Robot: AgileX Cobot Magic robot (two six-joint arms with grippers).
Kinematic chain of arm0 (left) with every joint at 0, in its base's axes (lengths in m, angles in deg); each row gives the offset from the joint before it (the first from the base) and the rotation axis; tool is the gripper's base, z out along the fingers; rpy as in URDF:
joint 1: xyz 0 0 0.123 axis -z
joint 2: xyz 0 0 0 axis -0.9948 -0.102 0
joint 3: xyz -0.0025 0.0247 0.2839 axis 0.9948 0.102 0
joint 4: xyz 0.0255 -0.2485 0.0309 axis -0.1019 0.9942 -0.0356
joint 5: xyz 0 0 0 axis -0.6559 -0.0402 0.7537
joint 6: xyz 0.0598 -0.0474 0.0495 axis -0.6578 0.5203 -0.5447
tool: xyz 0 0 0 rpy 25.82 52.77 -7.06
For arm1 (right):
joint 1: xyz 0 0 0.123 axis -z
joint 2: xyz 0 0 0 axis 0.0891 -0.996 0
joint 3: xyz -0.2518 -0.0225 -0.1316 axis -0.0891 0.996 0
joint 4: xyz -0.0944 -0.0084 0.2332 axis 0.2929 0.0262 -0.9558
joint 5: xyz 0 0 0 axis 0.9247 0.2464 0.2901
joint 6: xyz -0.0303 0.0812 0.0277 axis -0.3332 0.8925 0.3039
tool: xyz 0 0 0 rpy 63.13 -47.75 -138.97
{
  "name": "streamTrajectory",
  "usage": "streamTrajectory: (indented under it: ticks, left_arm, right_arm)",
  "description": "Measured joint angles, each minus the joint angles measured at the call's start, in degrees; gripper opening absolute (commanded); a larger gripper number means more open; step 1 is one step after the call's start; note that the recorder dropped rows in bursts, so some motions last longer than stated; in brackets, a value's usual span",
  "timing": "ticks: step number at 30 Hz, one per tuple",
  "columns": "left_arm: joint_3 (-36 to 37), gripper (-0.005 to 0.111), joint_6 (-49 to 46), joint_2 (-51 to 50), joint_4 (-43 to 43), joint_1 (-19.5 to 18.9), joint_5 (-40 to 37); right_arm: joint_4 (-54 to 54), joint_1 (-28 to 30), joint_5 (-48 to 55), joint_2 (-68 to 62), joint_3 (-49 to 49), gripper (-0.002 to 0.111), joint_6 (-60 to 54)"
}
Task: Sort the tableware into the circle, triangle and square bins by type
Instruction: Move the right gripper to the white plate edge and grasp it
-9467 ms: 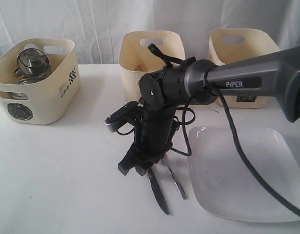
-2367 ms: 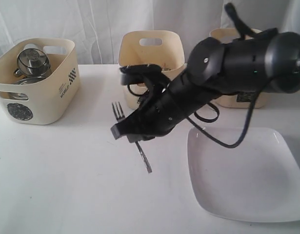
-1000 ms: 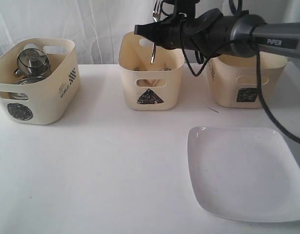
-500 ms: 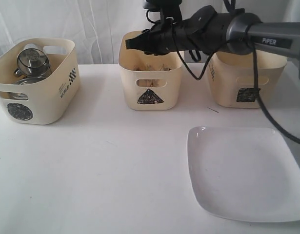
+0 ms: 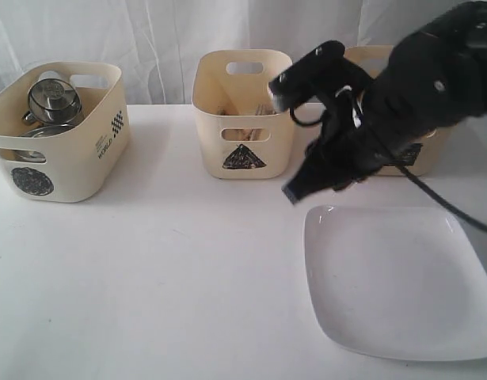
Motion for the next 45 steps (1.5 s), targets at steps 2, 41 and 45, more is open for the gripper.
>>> streamTrajectory:
  ticks: [2, 41, 45]
  left_arm:
    - [0.0, 0.000, 0.0, 0.0, 0.0, 0.0, 0.0]
    - [0.0, 0.000, 0.0, 0.0, 0.0, 0.0, 0.0]
    - [0.0, 0.000, 0.0, 0.0, 0.0, 0.0, 0.0]
  right_arm:
    - [5.9, -5.5, 6.8, 4.9, 3.9, 0.045, 3.2]
    - [29.3, -37.7, 15.9, -12.0, 18.6, 0.054, 39.3]
    - [30.5, -36.7, 13.4, -13.7, 19.0, 0.054, 40.2]
